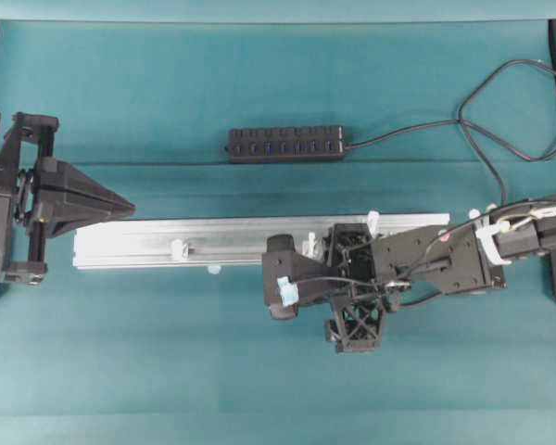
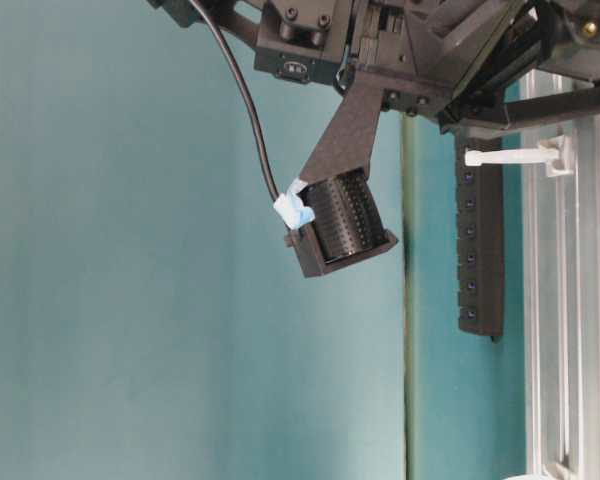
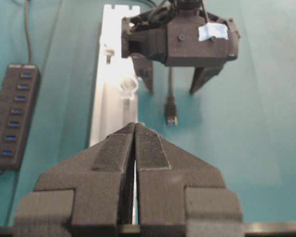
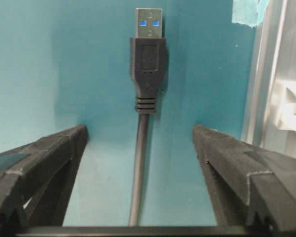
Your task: Pass the USB cable through three rings with both arms.
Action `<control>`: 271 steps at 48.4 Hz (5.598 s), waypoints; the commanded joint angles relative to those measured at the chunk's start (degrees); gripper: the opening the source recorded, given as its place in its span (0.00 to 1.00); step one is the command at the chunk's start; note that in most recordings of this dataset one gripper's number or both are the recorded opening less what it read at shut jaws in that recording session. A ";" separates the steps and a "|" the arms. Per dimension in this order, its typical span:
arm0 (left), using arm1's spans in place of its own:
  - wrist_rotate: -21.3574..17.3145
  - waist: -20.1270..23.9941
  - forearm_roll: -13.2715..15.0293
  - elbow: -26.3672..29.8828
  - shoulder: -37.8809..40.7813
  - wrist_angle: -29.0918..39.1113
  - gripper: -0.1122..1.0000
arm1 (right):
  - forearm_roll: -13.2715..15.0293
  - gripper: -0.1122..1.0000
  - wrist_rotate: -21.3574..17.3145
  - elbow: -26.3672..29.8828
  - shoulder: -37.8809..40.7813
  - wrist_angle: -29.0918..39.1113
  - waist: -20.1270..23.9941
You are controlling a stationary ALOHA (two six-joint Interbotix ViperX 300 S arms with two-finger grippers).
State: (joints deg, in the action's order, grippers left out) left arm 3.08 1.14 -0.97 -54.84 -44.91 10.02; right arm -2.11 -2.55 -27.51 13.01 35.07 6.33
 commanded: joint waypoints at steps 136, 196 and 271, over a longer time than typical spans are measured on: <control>0.97 0.09 -0.18 0.44 -0.26 -1.93 0.10 | 16.88 0.02 -2.37 -13.36 -25.66 26.10 -6.59; 0.79 0.26 -0.18 0.79 0.18 -3.52 0.10 | 16.44 0.02 -3.08 -17.84 -20.57 5.27 -10.28; 1.93 2.81 -0.18 11.43 24.17 -15.38 0.17 | 13.10 0.02 -7.29 -23.03 -23.47 -14.24 -12.30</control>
State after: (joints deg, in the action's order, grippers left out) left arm 4.92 3.69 -0.97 -45.09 -21.62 -4.75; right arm 11.07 -9.32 -50.89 -9.76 21.53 -5.89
